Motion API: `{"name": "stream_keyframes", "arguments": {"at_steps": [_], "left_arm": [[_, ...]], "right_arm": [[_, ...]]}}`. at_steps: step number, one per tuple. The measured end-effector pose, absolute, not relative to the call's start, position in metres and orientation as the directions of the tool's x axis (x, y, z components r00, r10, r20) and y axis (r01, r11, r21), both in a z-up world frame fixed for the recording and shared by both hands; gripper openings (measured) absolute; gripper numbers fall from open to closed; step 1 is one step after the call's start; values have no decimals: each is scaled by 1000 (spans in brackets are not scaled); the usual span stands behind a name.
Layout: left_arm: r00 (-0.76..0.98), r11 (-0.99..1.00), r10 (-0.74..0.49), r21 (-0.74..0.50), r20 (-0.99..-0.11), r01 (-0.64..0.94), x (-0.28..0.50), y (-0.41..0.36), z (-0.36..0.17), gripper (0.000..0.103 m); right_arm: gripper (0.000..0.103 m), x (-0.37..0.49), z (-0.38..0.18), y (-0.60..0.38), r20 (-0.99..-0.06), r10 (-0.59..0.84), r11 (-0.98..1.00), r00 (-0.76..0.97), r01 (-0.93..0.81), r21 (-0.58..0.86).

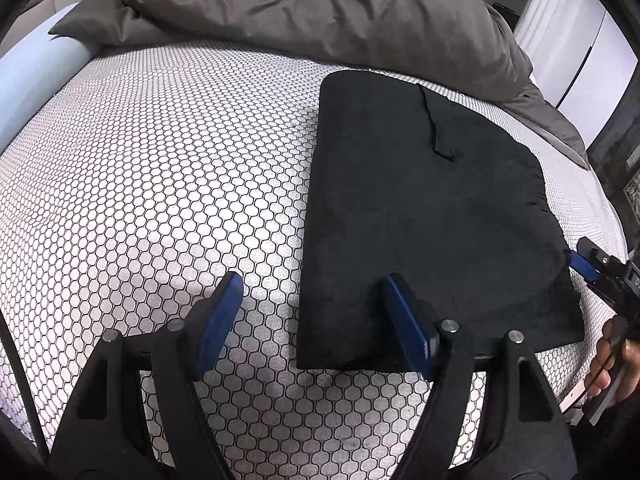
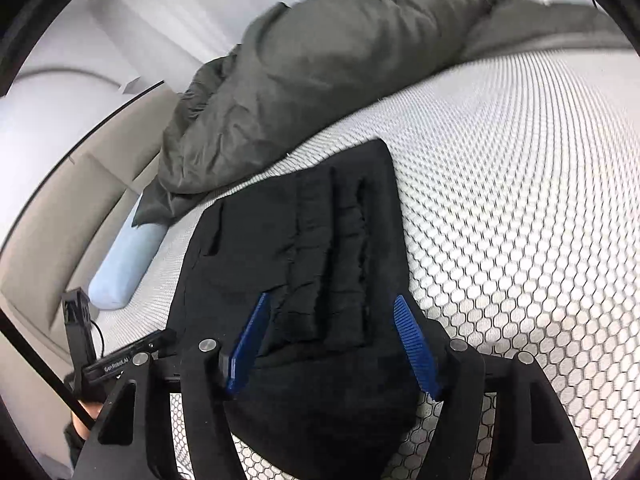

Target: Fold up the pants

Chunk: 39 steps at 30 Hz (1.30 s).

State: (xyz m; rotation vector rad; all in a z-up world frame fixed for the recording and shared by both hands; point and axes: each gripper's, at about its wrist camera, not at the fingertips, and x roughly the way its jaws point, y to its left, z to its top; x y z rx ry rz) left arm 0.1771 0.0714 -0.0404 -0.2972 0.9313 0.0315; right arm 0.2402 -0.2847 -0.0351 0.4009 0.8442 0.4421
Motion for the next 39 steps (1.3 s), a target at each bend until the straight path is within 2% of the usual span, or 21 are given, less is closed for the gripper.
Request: {"name": "stream_keyframes", "arguments": {"at_steps": [6,12,13,14,15,17,18,24,27,30,33,35,37,39], "left_arm": [[599,959,-104,-239,-794,-151,196,75,-44,71],[598,957,-113,-248,-794,-149,198,78,-48,71],[598,957,-113,-249,-794,-150,199,78,-49,71],[597,955,-118,-255,-794,-150,199,78,-50,71],[597,955,-119,-257,-793,-150,200,78,-49,71],[600,955,-114,-254,-791,-153,201,78,-49,71],[604,955,-111,-253,-789,-156,200,78,-48,71],[647,946,-118,-283,-754,-156,183,89,-34,71],[660,940,-124,-301,-741,-160,176,95,-30,71],[661,937,-129,-309,-739,-162,173,98,-29,71],[647,944,-122,-289,-752,-158,170,94,-30,71],[641,949,-117,-275,-759,-153,169,91,-30,71],[641,952,-115,-269,-759,-148,170,88,-29,71],[650,954,-114,-265,-751,-138,170,85,-26,71]], "right_arm": [[64,249,-32,-265,-626,517,851,584,-266,453],[64,266,-52,-247,-702,485,874,521,-271,403],[55,269,-53,-244,-701,486,874,521,-279,398],[42,269,-53,-242,-705,479,878,523,-294,378],[38,269,-52,-238,-709,468,883,527,-310,352],[15,259,-45,-233,-693,462,884,554,-350,310],[12,253,-36,-231,-674,460,884,578,-368,288],[11,198,25,-229,-557,514,855,652,-441,273],[11,173,41,-227,-538,533,843,653,-462,275],[11,161,32,-231,-570,512,856,642,-435,279],[11,175,-8,-240,-681,452,889,577,-354,290],[16,187,-37,-245,-743,390,918,543,-290,270],[21,193,-42,-252,-746,410,911,524,-270,311],[44,188,-29,-256,-716,404,914,570,-272,300]]}}
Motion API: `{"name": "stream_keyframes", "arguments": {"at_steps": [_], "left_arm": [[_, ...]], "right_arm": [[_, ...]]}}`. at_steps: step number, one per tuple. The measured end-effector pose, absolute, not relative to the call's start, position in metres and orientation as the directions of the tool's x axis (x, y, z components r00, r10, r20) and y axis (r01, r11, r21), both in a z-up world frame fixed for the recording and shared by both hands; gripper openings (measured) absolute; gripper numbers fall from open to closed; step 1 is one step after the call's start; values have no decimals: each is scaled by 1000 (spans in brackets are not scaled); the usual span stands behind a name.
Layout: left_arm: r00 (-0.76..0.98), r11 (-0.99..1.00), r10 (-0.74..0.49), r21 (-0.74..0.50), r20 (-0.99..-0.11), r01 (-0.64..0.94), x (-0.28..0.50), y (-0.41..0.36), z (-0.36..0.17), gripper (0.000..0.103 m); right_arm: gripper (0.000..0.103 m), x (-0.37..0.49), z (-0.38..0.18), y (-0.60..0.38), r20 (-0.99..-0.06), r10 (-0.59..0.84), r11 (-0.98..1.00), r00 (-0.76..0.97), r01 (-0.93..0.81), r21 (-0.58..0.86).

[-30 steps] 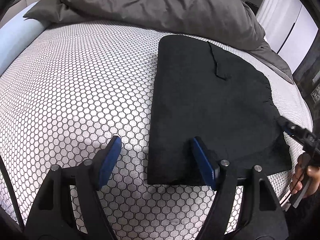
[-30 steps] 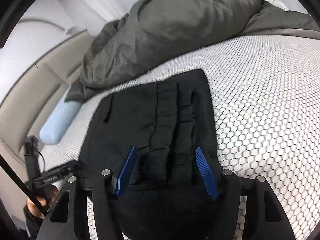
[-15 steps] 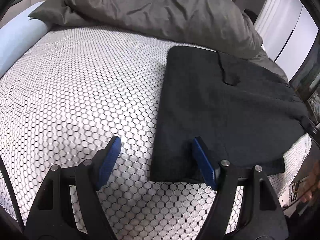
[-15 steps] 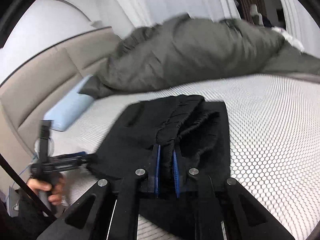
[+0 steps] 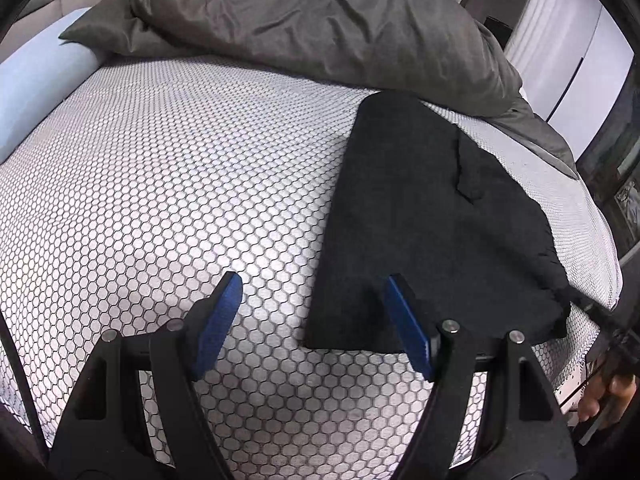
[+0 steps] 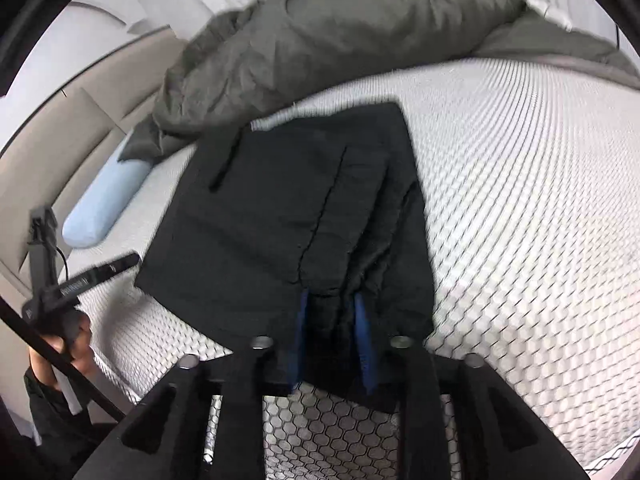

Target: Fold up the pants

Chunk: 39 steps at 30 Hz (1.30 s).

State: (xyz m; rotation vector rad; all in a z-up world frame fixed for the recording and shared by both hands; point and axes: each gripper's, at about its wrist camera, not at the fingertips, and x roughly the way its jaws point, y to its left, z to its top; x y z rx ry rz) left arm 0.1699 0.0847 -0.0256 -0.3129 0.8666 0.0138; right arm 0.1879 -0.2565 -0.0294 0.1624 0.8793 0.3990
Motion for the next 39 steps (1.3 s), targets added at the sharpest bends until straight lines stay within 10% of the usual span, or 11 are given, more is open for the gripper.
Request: {"name": "stream_keyframes", "arguments": {"at_steps": [1,7,11,15,22,25,29,32,39], "left_arm": [[657,956,-115,-262,-745,-129,169,83,-24,71],[738,980,-100,-193,-668,-42,172,58,-2,76],[713,993,-80,-114,-697,0,198,28,-12,77],[639,999,-41,-20,-768,39,224,9,-43,81],[596,979,-167,-204,-785,5,231,41,-52,93],[632,993,-93,-117,-770,4,215,32,-38,90],[733,993,-114,-106,-671,58,196,20,-4,90],[765,996,-88,-72,-638,54,214,13,10,90],[664,995,-103,-75,-741,71,313,13,-11,35]], "right_arm": [[59,183,-22,-259,-689,381,925,617,-263,275],[59,164,10,-240,-534,402,914,744,-359,188],[24,184,-10,-189,-612,468,863,638,-479,160],[20,194,-42,-147,-710,407,838,575,-544,40],[15,197,-48,-197,-709,352,889,611,-456,48],[22,188,-42,-207,-693,395,874,603,-478,82],[57,173,-22,-203,-644,425,860,636,-507,66],[58,191,-14,-186,-639,390,869,663,-495,17],[30,280,-16,-162,-736,364,863,571,-504,36]]}}
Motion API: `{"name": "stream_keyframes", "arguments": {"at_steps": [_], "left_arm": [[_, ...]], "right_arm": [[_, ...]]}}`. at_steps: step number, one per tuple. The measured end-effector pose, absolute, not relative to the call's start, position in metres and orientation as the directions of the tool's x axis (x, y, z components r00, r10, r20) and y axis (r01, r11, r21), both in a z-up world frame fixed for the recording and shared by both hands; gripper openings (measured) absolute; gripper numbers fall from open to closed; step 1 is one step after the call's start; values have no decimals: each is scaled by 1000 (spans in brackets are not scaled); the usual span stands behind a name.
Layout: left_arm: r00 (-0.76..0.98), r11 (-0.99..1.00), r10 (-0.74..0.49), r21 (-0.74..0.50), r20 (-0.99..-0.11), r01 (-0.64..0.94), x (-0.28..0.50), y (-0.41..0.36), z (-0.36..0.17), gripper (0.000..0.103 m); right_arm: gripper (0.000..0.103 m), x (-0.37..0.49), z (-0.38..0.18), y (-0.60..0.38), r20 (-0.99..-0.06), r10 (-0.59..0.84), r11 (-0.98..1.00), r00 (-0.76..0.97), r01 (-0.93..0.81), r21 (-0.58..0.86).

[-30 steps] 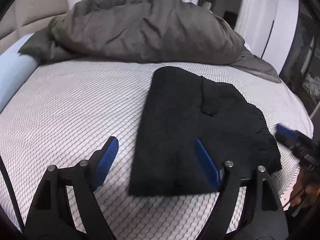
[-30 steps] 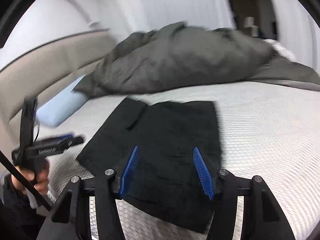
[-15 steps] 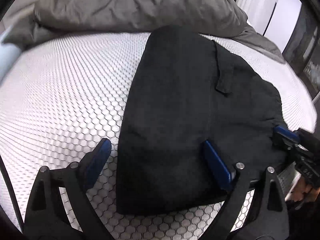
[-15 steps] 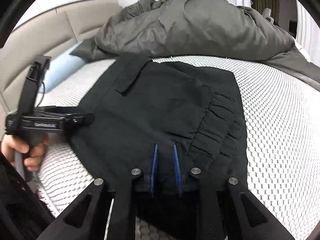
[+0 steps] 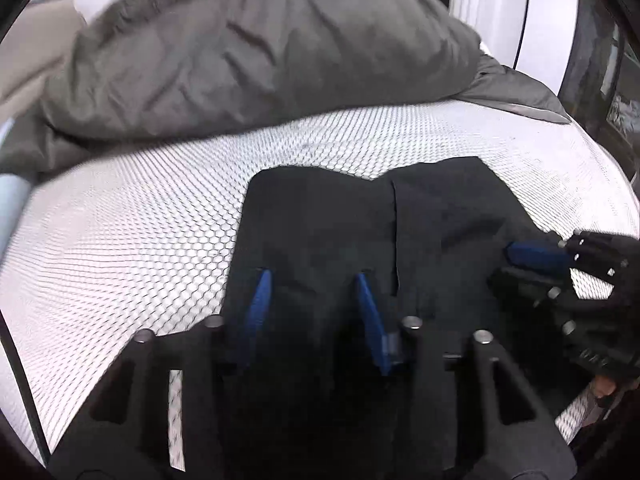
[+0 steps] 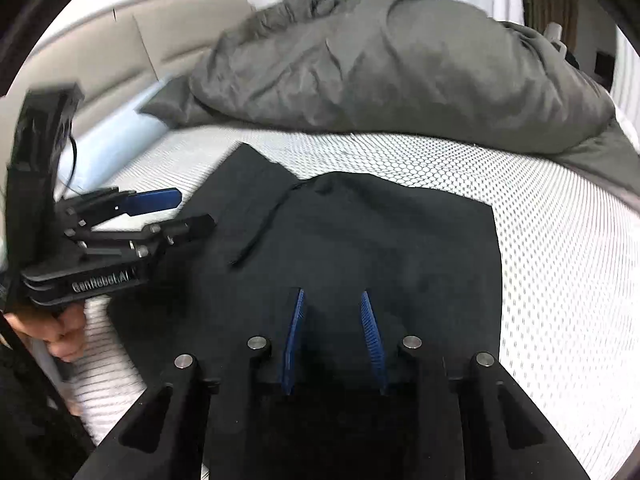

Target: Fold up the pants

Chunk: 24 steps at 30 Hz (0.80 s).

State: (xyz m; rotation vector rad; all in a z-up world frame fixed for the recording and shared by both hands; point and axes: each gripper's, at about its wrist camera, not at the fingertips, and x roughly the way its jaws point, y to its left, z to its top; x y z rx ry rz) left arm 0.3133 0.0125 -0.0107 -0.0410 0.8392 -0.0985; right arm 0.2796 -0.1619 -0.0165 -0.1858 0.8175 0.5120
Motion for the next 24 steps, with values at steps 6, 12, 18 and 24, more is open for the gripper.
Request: {"name": "stream_keyframes", "arguments": {"at_steps": [6,12,18,24], "left_arm": [[607,960,-215,-281,-765,-13,344,62,-48,29],[607,953,-223,-300,-763,-28,341,66,-32,32],[686,955,-190,-295,-703,-38,352,67,-10,55],[645,912,-142,-354,-751,-210,376,83,-37,69]], "right_arm": [[29,316,-46,-162,-789,330,870,519,-492,40],[32,317,-40,-169,-777,361,869,515,-489,80],[49,294,-13,-177,-720,408,861,562,-499,99],[49,306,-37,-181,-766,364,868,530,-491,73]]}}
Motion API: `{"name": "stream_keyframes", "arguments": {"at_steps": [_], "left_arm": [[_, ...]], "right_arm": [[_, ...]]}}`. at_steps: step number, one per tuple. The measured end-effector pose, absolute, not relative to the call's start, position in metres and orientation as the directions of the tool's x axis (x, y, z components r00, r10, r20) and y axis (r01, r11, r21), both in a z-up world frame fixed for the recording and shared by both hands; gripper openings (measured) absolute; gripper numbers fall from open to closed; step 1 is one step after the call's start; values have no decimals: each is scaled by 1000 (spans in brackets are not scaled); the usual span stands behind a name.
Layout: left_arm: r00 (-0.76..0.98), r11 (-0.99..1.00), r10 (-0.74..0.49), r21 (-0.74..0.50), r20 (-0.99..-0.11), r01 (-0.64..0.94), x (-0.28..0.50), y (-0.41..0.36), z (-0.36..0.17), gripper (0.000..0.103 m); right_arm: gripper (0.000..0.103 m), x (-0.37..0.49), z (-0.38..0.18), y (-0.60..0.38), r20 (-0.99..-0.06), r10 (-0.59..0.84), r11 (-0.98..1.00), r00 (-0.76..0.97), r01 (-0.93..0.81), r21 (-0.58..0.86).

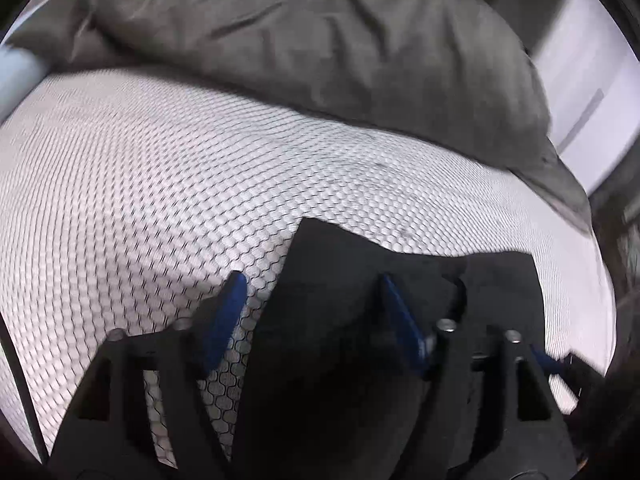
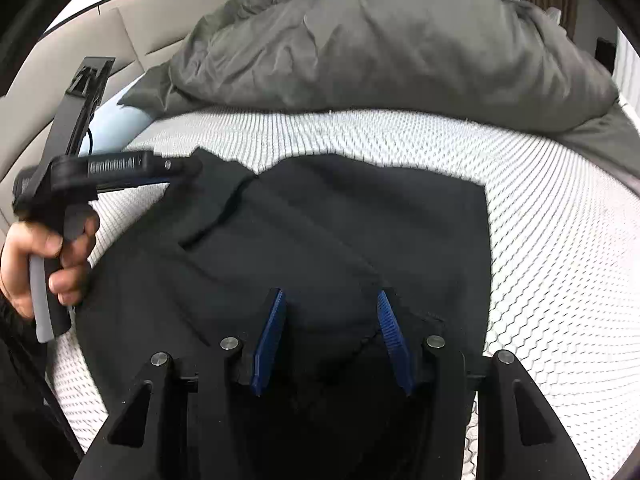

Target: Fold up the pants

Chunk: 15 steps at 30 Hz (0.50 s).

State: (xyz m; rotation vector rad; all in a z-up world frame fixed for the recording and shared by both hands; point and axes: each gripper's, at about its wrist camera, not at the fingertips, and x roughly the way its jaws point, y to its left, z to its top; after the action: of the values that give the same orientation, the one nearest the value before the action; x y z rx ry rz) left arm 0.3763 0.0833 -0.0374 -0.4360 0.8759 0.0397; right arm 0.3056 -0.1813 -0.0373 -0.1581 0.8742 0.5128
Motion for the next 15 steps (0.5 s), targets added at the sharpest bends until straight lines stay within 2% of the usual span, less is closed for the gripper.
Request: {"name": "stream_keyframes", "arguments": {"at_steps": [4,8,12,15], "left_arm": [[679,944,-70,-268,-731,-192,361,71,-18,69],[720,959,-170,-282,-673,-37,328,39,3,69],[708,988,-153,-131,-689,85,291,1,-4,74],[661,993,-103,-35,-743,115,289,-18,-26,74]], "right_arm": [[53,293,-25,-190,-729,379,867,570,-495,64],[71,268,-12,-212,-667,451,864,594,-478,159],[71,244,-5,-212,-642,492,838,588,-521,165],[71,232,-14,-200,-688,454,826,566,-557,87]]}}
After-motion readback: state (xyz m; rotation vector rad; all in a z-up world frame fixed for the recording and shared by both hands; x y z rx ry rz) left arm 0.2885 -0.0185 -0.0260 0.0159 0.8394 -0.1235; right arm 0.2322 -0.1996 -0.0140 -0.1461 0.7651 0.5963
